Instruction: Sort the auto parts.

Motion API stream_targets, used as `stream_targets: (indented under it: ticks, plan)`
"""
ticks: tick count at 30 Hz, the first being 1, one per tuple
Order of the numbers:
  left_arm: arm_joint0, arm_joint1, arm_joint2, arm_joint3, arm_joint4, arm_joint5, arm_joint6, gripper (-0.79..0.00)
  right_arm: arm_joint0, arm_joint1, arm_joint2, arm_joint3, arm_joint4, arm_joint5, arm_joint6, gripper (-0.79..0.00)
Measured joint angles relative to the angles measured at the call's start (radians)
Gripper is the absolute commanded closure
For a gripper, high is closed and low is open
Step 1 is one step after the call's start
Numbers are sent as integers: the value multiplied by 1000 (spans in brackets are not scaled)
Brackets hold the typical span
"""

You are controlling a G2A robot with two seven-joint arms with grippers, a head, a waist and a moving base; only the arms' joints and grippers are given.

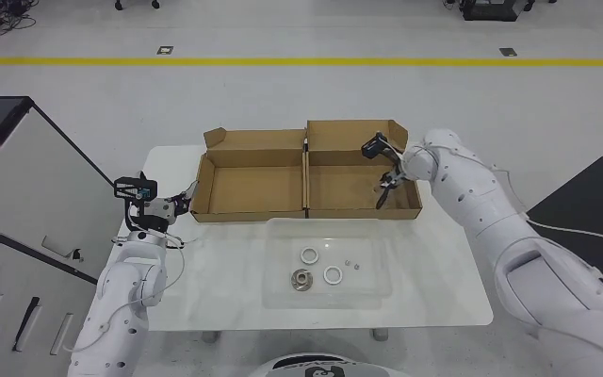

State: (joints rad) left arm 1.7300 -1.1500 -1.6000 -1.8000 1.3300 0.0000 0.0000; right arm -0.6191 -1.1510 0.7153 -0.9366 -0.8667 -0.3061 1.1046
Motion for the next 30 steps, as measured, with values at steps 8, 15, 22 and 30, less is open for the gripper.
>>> stream_targets:
  ticks: [8, 15, 22, 30]
  plan:
    - [0, 0, 0, 0, 0, 0, 0, -785, -38, 55, 128, -217, 37, -52, 86, -785]
    - [0, 0, 0, 0, 0, 0, 0, -785, -156, 115, 282, -518, 170, -108, 242, -785]
    - [0, 0, 0, 0, 0, 0, 0, -785, -260, 164, 313, -769, 302, -88, 321, -785]
    - [0, 0, 0, 0, 0, 0, 0, -785, -269, 236, 162, -914, 392, -51, 359, -785]
